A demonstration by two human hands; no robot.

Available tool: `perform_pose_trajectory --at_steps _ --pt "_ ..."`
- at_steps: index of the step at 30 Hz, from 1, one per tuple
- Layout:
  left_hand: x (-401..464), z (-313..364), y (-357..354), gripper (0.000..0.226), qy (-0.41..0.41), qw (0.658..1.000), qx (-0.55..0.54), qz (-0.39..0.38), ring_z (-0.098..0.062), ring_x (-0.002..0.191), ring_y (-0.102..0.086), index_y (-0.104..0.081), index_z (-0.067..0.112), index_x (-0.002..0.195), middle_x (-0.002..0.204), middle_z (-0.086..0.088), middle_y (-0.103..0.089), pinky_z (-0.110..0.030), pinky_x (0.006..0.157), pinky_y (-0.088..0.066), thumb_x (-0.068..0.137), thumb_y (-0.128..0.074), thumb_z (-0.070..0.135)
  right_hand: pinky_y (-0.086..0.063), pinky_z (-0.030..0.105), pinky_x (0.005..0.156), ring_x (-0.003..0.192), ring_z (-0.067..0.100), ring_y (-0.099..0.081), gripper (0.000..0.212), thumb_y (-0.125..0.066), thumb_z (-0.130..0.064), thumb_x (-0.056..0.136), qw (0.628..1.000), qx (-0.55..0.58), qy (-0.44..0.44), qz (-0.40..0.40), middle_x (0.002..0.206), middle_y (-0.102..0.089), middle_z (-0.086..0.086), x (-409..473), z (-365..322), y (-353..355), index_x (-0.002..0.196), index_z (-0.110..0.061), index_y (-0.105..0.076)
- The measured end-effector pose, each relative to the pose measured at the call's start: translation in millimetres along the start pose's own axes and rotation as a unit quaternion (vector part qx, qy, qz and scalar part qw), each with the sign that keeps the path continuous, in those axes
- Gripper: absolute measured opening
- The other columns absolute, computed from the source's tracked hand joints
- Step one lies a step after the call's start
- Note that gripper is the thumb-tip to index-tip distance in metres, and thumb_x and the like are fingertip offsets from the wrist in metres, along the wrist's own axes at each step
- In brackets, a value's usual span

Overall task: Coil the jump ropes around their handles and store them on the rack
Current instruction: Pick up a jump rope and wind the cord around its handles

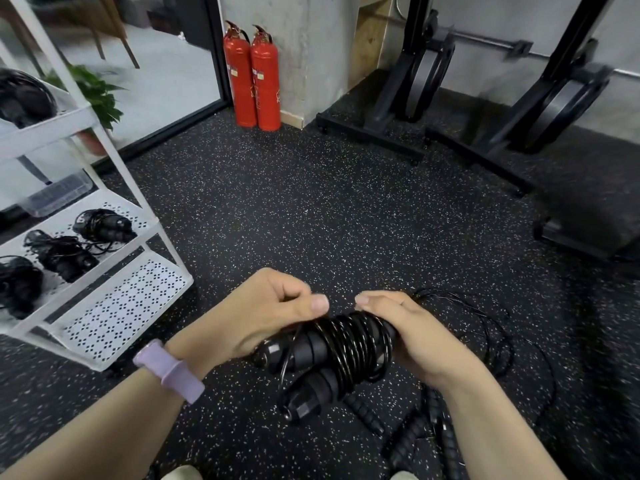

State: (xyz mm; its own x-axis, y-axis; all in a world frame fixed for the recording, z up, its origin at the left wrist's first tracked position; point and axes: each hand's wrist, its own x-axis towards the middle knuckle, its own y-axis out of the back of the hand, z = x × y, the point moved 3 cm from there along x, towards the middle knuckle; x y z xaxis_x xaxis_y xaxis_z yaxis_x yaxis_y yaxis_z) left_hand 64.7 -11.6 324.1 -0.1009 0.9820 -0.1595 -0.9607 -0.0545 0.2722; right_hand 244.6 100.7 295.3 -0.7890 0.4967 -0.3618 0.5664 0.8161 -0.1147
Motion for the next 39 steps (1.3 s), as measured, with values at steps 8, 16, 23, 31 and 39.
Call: perform_pose_trajectory --at_steps 8,16,23,31,39 --pt "-6 -2 -16 0.035 -0.008 0.968 -0.222 0.114 0.0 0.057 -0.064 -0.074 0.018 0.062 0.064 0.008 -0.066 -0.012 0.057 -0.051 0.091 -0.071 0.036 -0.028 0.027 0.051 0.055 0.014 -0.036 0.025 -0.076 -0.039 0.077 0.978 0.203 -0.014 -0.046 0.068 -0.043 0.001 7 1 -24 0.075 -0.021 -0.06" --pt "-2 0 -13 0.031 0.061 0.971 -0.17 0.159 -0.019 0.057 -0.058 -0.07 0.009 0.088 0.071 -0.007 -0.069 -0.034 0.057 -0.054 0.106 -0.046 0.0 -0.027 0.024 0.042 0.043 0.017 -0.037 0.021 -0.049 -0.027 0.101 0.966 0.244 -0.04 0.077 0.066 -0.047 0.011 13 5 -32 0.095 -0.009 -0.058" --pt "-4 -16 -7 0.029 0.134 0.948 -0.192 0.214 -0.011 0.044 -0.038 -0.071 0.017 0.074 0.058 -0.004 -0.045 -0.026 0.039 -0.037 0.101 -0.06 0.017 -0.026 0.024 0.04 0.046 0.017 -0.036 0.026 -0.042 -0.026 0.103 0.95 0.271 -0.093 0.123 0.069 -0.058 0.015 16 9 -39 0.089 -0.009 -0.057" --pt "-9 -16 -7 0.019 0.118 0.921 -0.234 0.289 -0.007 0.06 -0.052 -0.074 0.022 0.111 0.08 0.004 -0.068 -0.027 0.059 -0.049 0.102 -0.06 0.013 -0.029 0.023 0.039 0.046 0.018 -0.04 0.039 -0.037 -0.033 0.109 0.93 0.31 -0.124 0.15 0.071 -0.063 0.019 19 13 -36 0.092 -0.01 -0.063" --pt "-17 12 -9 0.026 0.013 0.94 -0.086 0.329 -0.002 0.092 -0.07 -0.066 0.038 0.107 0.099 0.013 -0.074 -0.015 0.079 -0.053 0.091 -0.074 0.018 -0.028 0.018 0.033 0.041 0.012 -0.039 0.046 -0.047 -0.033 0.093 0.874 0.439 -0.2 0.061 0.068 -0.06 0.016 18 16 -45 0.077 0.0 -0.075"
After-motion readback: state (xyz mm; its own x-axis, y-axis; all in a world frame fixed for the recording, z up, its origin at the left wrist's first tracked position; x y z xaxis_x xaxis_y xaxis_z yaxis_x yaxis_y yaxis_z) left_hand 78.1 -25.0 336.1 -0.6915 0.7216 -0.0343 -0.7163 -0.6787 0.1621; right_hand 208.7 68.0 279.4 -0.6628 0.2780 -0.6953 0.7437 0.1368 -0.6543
